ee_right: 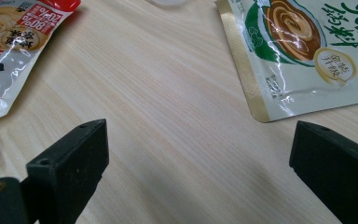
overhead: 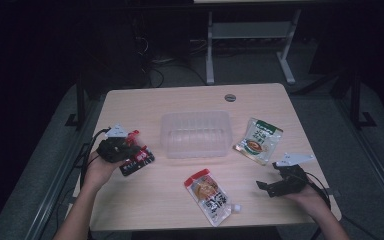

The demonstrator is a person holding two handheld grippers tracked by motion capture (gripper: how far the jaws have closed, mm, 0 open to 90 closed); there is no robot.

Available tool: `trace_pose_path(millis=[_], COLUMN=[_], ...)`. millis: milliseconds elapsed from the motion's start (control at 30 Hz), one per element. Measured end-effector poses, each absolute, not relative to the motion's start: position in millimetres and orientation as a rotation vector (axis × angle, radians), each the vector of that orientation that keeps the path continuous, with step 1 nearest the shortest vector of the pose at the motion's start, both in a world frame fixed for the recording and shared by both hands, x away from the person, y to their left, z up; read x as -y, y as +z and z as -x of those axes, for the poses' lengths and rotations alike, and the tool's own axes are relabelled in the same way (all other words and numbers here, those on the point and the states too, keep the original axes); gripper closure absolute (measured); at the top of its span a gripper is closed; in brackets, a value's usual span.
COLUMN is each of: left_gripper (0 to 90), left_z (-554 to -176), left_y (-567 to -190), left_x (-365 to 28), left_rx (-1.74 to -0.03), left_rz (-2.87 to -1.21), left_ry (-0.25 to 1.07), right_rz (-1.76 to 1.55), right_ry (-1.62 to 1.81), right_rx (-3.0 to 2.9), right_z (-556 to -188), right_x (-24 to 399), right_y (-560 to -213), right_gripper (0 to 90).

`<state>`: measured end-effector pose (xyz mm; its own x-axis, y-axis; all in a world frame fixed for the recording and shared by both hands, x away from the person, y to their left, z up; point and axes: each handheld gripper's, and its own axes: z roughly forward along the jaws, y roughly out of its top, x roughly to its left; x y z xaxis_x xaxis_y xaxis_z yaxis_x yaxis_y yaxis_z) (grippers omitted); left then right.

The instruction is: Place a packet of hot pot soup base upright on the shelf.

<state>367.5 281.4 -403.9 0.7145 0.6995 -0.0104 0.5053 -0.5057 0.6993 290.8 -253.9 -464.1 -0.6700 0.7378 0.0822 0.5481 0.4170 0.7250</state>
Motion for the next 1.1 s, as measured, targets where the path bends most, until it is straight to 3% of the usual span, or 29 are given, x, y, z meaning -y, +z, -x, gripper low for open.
trace_pose_path(millis=[1100], left_gripper=[90.0], left_z=[-431], left_y=[-430], left_x=[-323], left_rx=[-1.166], left_rz=[-2.124], left_ry=[0.538], right_rz=[-1.128], right_ry=[1.091], right_rx=[-2.433], right_z=[-293], right_x=[250], right_y=[-465], right_gripper=[4.9])
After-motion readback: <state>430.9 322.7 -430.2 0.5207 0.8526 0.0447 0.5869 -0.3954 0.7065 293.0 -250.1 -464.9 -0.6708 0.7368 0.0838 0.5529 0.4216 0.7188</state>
